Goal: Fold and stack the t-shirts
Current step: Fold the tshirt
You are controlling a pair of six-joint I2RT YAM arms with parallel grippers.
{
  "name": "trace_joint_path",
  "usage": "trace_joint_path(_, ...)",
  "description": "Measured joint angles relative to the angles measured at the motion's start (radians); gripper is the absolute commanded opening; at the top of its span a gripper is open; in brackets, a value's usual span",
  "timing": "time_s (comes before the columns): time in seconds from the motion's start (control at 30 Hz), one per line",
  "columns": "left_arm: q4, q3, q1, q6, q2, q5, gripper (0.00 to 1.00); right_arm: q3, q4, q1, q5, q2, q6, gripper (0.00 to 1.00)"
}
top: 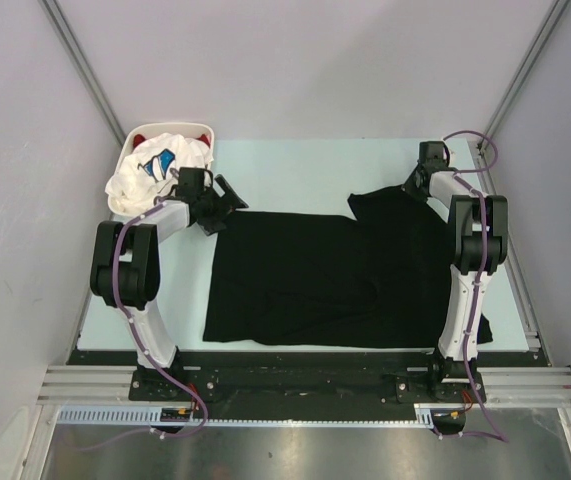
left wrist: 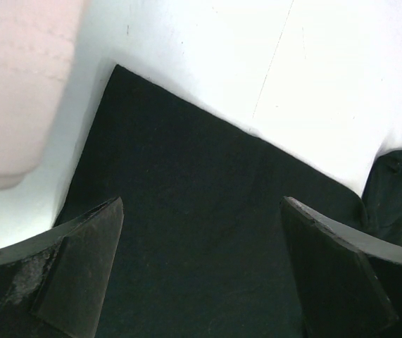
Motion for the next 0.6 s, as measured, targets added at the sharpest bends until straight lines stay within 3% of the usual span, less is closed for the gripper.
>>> trace_joint_path(0.37,-0.026,0.055,0.0,0.012,0.0,-0.008,0.97,-0.023,0.006,0.002,0.001,-0.045,-0.002,0.0)
trace_joint_path(0.47,-0.03,0.055,0.0,0.012,0.0,-0.007,0.97,-0.024,0.007,0.005,0.002,-0.084,-0.003,0.56)
trace_joint_path(0.57,-0.031,0.055,0.0,0.012,0.0,-0.007,0.97,-0.024,0.007,0.005,0.009,-0.115,-0.008,0.71)
trace_joint_path(0.6,-0.031,0.055,0.0,0.013,0.0,-0.007,0.97,-0.024,0.007,0.005,0.014,-0.12,-0.01,0.71)
